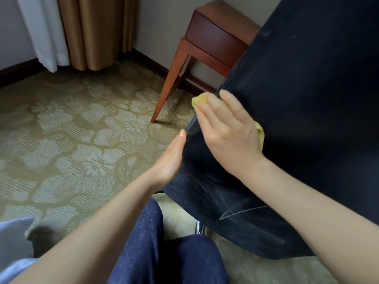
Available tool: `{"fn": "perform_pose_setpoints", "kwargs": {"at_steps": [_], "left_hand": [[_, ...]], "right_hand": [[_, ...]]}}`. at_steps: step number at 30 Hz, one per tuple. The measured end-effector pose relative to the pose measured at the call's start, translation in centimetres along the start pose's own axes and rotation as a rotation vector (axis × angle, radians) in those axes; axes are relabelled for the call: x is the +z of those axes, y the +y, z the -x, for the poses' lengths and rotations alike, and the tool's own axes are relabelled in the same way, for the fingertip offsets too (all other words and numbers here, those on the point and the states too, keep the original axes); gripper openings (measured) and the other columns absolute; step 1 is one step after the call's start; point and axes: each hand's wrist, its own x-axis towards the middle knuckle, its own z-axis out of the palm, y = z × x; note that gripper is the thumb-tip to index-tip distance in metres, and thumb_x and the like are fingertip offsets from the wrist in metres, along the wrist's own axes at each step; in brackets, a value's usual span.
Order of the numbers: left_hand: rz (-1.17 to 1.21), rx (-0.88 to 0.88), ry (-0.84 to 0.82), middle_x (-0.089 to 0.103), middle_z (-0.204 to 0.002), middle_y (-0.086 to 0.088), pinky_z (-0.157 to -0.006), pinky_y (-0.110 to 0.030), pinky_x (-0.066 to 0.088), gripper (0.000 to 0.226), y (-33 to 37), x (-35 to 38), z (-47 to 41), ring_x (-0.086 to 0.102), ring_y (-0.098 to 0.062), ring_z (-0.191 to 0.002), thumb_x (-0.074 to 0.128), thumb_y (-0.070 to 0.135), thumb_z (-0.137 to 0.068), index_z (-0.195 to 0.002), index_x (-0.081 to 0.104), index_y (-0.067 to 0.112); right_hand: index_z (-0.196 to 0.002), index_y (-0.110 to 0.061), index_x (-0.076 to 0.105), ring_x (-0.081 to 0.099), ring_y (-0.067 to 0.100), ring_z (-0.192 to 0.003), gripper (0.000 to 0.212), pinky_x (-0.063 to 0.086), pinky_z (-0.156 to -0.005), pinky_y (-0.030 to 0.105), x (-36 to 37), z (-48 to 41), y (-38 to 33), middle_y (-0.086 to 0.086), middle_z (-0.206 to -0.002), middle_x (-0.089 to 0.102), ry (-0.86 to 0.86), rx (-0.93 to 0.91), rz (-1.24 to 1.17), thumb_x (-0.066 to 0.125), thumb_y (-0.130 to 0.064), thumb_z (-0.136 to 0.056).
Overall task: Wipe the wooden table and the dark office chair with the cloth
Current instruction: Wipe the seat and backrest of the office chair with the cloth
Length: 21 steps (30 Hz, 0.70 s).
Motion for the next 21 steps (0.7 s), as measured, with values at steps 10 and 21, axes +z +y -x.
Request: {"fn": "perform_pose_setpoints", "kwargs": {"at_steps": [10,21], "left_hand": [[0.056,-0.043,-0.008,0.012,-0.158,0.009,-0.119,-0.030,0.005,0.060,0.5,0.7,1.6,0.008,-0.004,-0.144,0.010,0.050,-0.100,-0.152,0.014,0.020],[0.260,-0.040,0.085,0.006,-0.159,-0.007,-0.115,-0.032,0.009,0.052,-2.5,2.5,2.9,0.005,-0.021,-0.146,0.014,0.031,-0.104,-0.150,0.010,0.005]], "right_hand": [[-0.127,-0.007,0.060,0.049,0.021,-0.129,0.051,0.034,-0.111,0.037,0.1,10.7,-2.9,0.006,-0.138,0.054,-0.457,-0.306,-0.150,0.072,-0.013,-0.078],[-0.119,-0.008,0.064,0.064,0.018,-0.109,0.051,0.032,-0.110,0.038,-6.6,19.6,5.1,0.003,-0.124,0.064,-0.464,-0.442,-0.043,0.021,0.010,-0.097]]}}
